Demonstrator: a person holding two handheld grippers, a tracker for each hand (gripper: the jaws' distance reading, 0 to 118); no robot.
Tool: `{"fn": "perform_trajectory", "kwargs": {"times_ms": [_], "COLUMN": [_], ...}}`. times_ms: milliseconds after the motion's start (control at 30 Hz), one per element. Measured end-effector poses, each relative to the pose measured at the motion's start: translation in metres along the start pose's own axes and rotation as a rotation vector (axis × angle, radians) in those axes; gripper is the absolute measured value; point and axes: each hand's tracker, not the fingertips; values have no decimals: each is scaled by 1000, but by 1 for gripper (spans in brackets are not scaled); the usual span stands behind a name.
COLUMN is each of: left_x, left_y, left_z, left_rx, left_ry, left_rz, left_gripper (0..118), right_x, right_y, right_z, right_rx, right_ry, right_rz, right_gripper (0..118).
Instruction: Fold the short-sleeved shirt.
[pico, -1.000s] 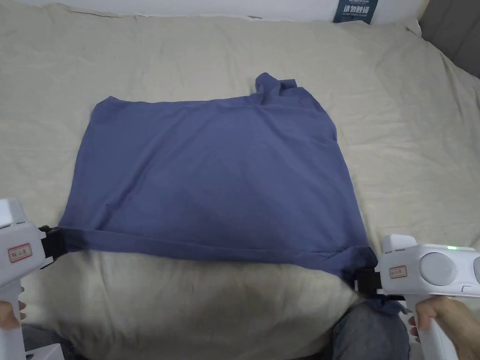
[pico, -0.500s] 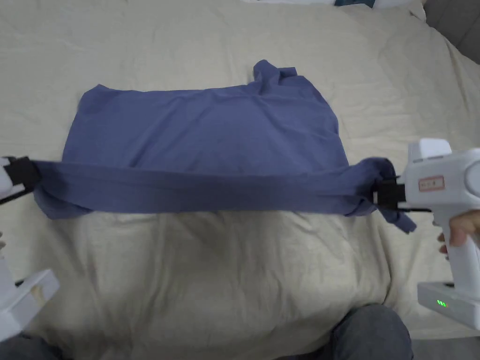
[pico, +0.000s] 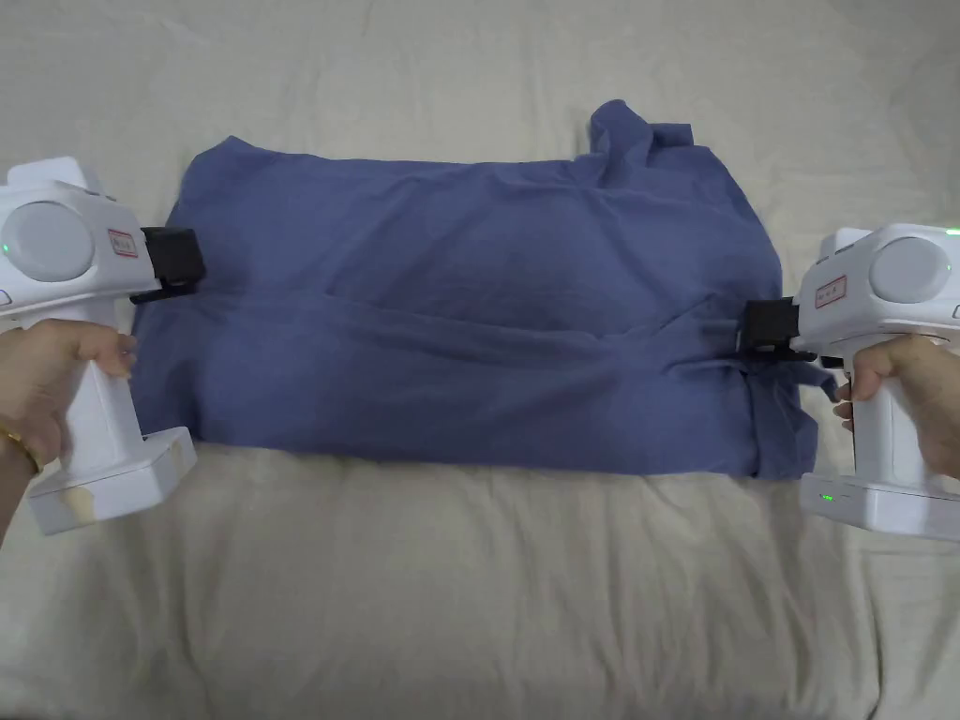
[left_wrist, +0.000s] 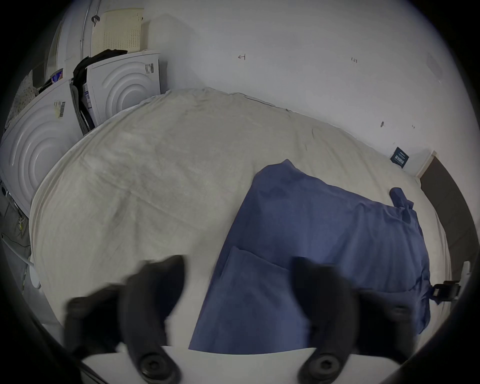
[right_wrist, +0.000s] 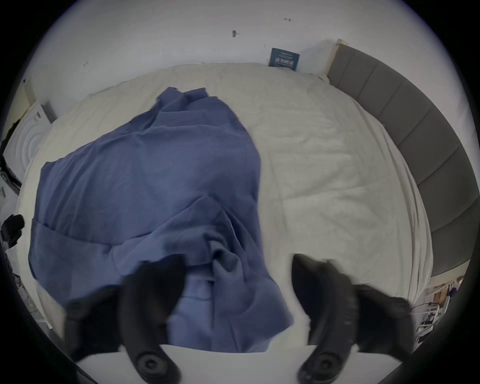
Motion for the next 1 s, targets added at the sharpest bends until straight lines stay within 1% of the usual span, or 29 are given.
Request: {"fn": "perform_trajectory", "kwargs": {"times_ms": [33, 67, 133, 233, 267, 300, 333, 433, 467, 533, 567, 600, 633, 667, 700, 733, 767, 800, 833, 1000], "left_x": [0, 0, 1, 5, 6, 7, 8, 10, 1, -2, -3, -6, -8, -9, -11, -13, -15, -18, -20, -24], "left_y": [0, -2, -4, -15, -21, -28, -35, -62, -65, -81, -90, -97, -103, -108, -112, -115, -118, -120, -122, -121], "left_z": [1, 11, 35, 91, 111, 131, 147, 199, 205, 229, 240, 245, 251, 256, 260, 261, 262, 264, 266, 265], "left_rx": [6, 29, 135, 290, 358, 414, 457, 591, 611, 645, 663, 670, 671, 669, 664, 652, 633, 618, 606, 571], "left_ry": [1, -2, -34, 12, 20, 24, 37, 61, 56, 30, 11, 2, 0, 1, -4, -11, -21, -38, -48, -59], "left_rz": [-4, -16, -78, -211, -246, -273, -292, -327, -318, -300, -285, -284, -287, -291, -296, -294, -288, -280, -273, -270], "left_gripper": [116, 118, 115, 116, 118, 118, 118, 118, 118, 118, 114, 99, 81, 58, 27, 16, 11, 4, 0, 0], "right_x": [-1, 1, 6, 7, 8, 5, 4, 1, 0, -3, -4, -5, -7, -9, -12, -14, -15, -16, -19, -24], "right_y": [-1, -2, -8, -35, -49, -65, -80, -124, -140, -163, -171, -181, -189, -196, -200, -203, -208, -211, -213, -216], "right_z": [2, 8, 33, 92, 115, 139, 157, 205, 219, 237, 243, 249, 253, 257, 257, 257, 258, 258, 257, 249], "right_rx": [13, 45, 160, 367, 467, 555, 614, 752, 804, 839, 852, 874, 885, 881, 886, 886, 884, 880, 869, 833], "right_ry": [-12, -17, 3, 42, 70, 95, 116, 154, 146, 139, 136, 147, 154, 160, 166, 166, 173, 182, 200, 214], "right_rz": [-1, 4, 25, 27, 15, 11, 9, -7, -20, -38, -44, -52, -63, -77, -86, -94, -96, -95, -87, -110], "right_gripper": [103, 103, 103, 105, 108, 116, 118, 118, 118, 118, 118, 111, 98, 77, 40, 17, 13, 10, 3, 1]}}
